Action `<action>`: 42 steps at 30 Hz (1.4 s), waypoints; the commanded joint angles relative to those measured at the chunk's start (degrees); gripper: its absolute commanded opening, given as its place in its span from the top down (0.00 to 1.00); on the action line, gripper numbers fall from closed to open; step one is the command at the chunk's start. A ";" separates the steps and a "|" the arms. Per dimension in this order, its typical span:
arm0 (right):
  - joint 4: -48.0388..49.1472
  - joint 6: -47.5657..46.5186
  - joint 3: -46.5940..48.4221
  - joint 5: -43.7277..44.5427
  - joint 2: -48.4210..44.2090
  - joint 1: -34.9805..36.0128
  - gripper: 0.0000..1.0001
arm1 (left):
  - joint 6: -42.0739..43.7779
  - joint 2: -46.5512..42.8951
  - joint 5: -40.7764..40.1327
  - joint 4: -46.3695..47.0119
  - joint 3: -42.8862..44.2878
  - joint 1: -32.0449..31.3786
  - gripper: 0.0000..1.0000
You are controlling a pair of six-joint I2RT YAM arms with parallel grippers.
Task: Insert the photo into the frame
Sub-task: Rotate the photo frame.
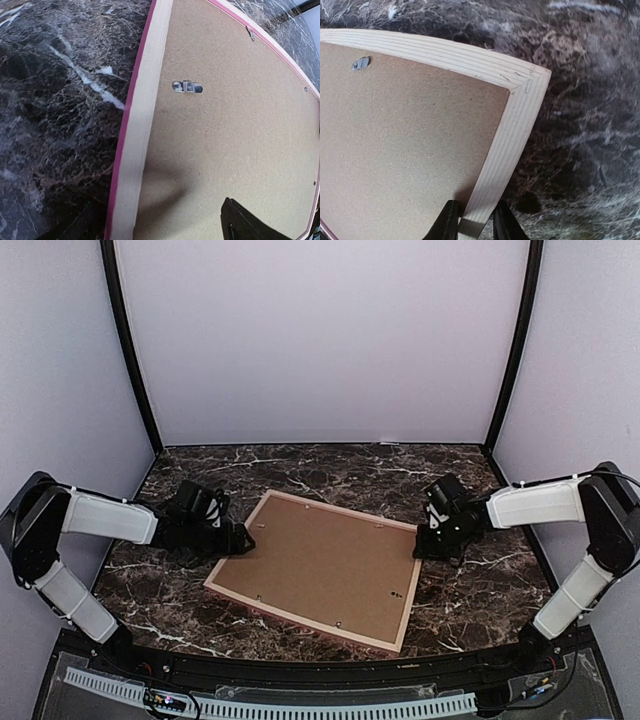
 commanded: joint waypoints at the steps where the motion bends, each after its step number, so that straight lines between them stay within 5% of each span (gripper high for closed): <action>1: -2.79 -7.28 2.58 7.55 3.27 -1.31 0.83 | 3.80 -5.73 -3.96 -7.10 -0.42 -0.30 0.09; 4: -4.47 -12.09 5.35 8.54 4.78 -1.60 0.87 | 5.92 -6.28 -3.82 -7.38 0.62 -0.27 0.02; 16: -8.73 -23.94 9.85 6.02 7.95 -2.71 0.94 | 11.28 -1.35 -0.61 -8.22 7.75 -0.26 0.01; 42: -6.71 -18.44 9.86 -0.35 11.63 -6.23 0.93 | 9.79 5.20 -4.20 -17.38 12.48 -3.08 0.07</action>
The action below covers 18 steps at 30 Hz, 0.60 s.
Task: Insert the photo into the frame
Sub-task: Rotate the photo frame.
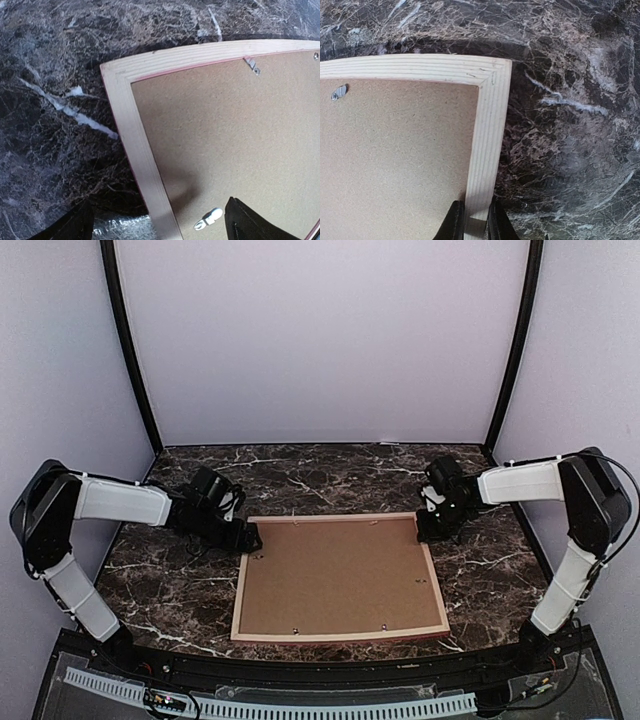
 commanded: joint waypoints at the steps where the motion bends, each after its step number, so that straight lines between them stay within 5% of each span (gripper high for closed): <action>1: -1.46 -1.08 -1.85 -0.77 2.74 -0.68 0.93 | 0.16 1.24 -2.98 -4.84 1.77 -1.22 0.07; 18: -1.25 -0.63 -1.96 -0.96 2.85 -1.24 0.93 | 2.25 3.41 -5.99 -8.23 2.31 -3.56 0.10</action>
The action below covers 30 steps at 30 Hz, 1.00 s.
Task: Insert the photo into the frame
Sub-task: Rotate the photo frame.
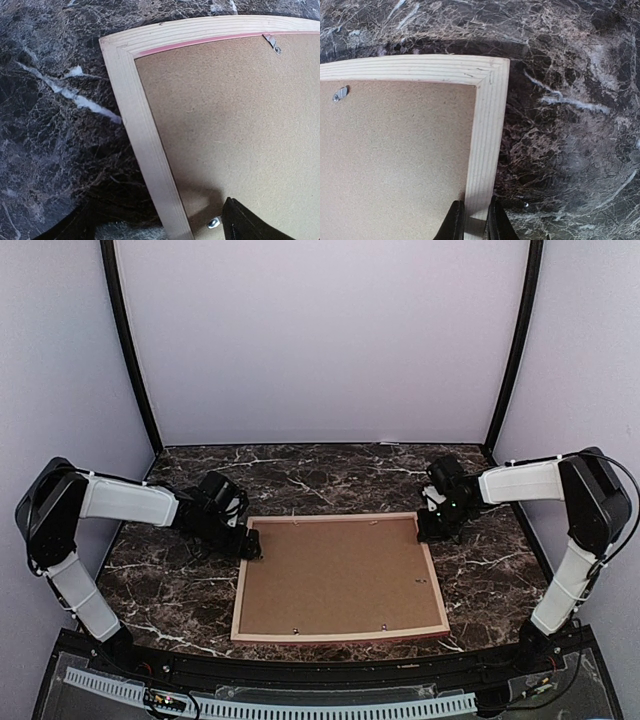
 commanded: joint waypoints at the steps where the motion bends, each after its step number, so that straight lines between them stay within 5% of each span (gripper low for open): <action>1: -1.22 -1.20 -1.99 -0.20 2.86 -0.52 0.93 | 1.61 1.22 -1.71 -4.35 1.14 -1.37 0.10; 30: -0.82 -0.01 -2.29 -0.74 3.50 -1.13 0.93 | 3.41 -2.73 1.16 -8.59 -1.35 -3.03 0.10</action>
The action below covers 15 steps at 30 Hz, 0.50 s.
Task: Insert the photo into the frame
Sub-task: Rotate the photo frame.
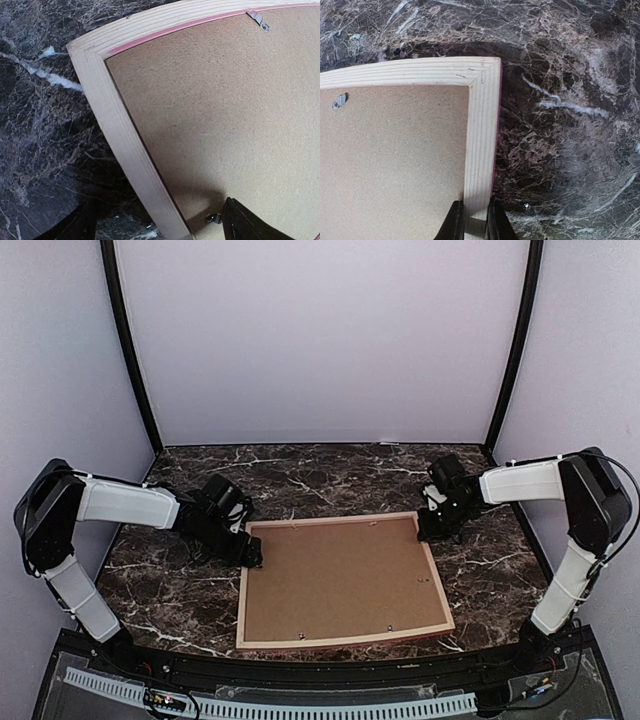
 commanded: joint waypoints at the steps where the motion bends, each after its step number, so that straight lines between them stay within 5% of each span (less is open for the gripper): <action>1: -1.71 0.09 -2.00 -0.15 3.62 -0.56 0.93 | 1.29 -1.84 1.00 -4.34 -1.39 -0.43 0.10; 15: -2.04 -0.07 -1.05 -0.68 4.59 -0.56 0.93 | 1.65 0.14 2.14 -3.75 1.11 -0.35 0.04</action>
